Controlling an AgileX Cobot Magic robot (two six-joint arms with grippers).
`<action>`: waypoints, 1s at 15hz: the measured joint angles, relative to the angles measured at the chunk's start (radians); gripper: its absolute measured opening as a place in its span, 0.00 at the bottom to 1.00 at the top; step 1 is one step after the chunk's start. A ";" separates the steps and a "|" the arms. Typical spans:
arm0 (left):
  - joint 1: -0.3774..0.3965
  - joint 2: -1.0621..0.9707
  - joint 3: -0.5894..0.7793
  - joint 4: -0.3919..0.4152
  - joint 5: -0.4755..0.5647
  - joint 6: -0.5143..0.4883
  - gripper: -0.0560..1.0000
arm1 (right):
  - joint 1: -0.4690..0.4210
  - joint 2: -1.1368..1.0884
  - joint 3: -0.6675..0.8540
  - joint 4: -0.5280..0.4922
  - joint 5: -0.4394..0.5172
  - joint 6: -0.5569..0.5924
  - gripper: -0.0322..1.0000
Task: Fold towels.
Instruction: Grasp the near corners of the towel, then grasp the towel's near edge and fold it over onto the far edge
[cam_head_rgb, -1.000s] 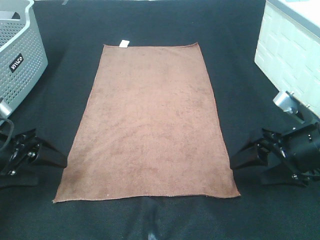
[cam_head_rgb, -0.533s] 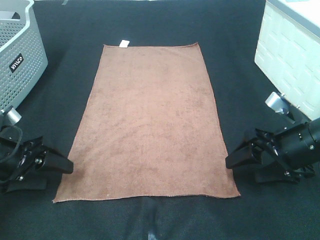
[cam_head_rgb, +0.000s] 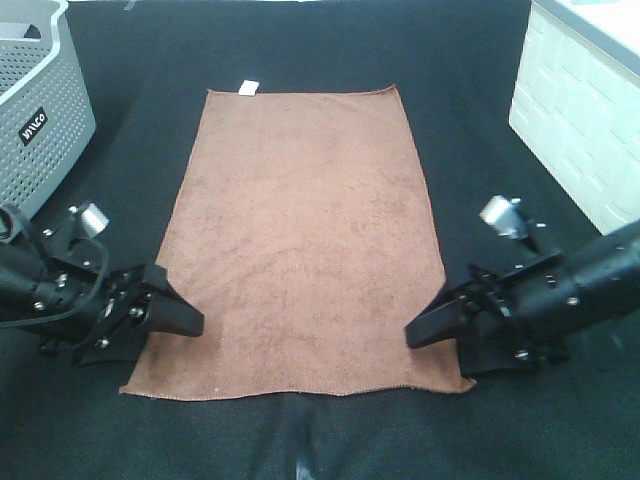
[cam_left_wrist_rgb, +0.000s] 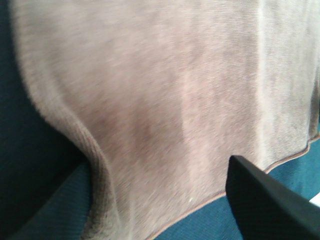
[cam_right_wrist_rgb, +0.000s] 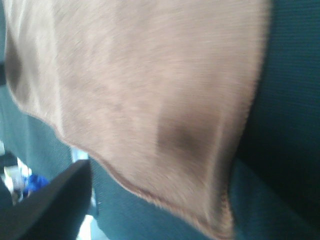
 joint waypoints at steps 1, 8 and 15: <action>-0.009 0.010 -0.013 0.000 -0.001 -0.018 0.66 | 0.029 0.009 -0.013 0.004 -0.011 0.013 0.66; -0.013 0.022 -0.016 0.069 -0.045 -0.055 0.06 | 0.037 0.032 -0.022 -0.032 -0.084 0.119 0.03; -0.013 -0.102 -0.010 0.319 -0.021 -0.263 0.05 | 0.038 -0.089 -0.021 -0.218 -0.082 0.278 0.03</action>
